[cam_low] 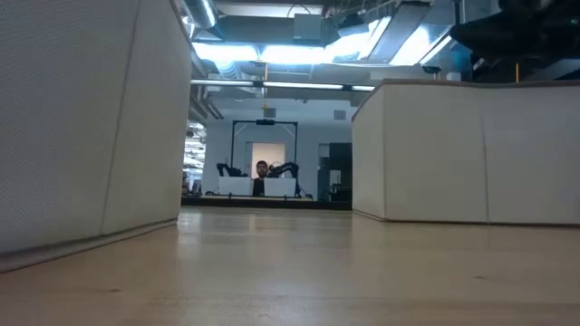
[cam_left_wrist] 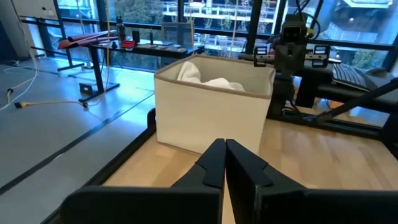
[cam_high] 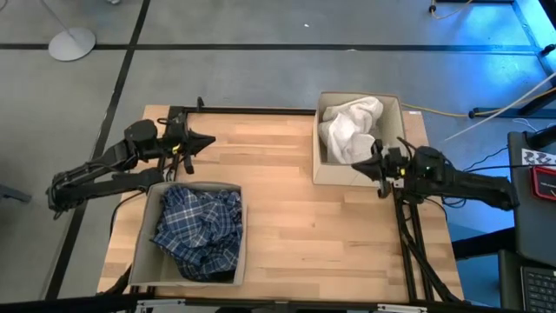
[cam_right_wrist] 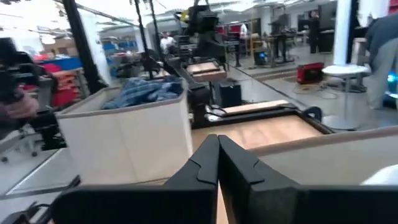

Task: Sort clothes
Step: Return to Home Position

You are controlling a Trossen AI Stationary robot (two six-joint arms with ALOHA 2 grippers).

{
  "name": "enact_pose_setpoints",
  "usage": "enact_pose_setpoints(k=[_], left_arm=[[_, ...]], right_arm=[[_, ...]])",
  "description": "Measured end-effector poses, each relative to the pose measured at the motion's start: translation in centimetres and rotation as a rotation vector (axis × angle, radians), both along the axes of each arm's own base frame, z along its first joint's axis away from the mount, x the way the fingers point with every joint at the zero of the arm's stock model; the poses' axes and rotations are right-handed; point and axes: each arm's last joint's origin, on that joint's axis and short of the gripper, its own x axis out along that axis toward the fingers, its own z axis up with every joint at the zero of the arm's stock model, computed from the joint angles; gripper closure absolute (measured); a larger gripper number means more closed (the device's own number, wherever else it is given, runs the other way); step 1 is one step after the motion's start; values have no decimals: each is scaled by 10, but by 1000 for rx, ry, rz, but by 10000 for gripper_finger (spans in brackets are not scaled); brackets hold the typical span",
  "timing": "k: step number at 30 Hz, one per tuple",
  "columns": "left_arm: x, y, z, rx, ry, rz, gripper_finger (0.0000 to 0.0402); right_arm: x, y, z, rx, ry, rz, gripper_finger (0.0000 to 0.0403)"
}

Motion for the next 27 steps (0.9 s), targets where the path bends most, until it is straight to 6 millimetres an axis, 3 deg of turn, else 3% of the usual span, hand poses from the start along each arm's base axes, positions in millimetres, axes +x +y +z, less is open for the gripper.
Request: enact_pose_setpoints(k=[7, 11, 20, 27], left_arm=[[1, -2, 0, 20, 6, -28, 398], [1, -5, 0, 34, 6, -130, 398], [2, -7, 0, -13, -18, -219, 398], [7, -3, -31, -46, -76, -135, 398]], right_arm=[[-5, 15, -15, -11, -57, 121, 391], [-8, 18, -24, -7, -91, 194, 391], [-9, 17, -45, 9, -133, 134, 391], [-9, 14, -48, 29, -131, 57, 391]])
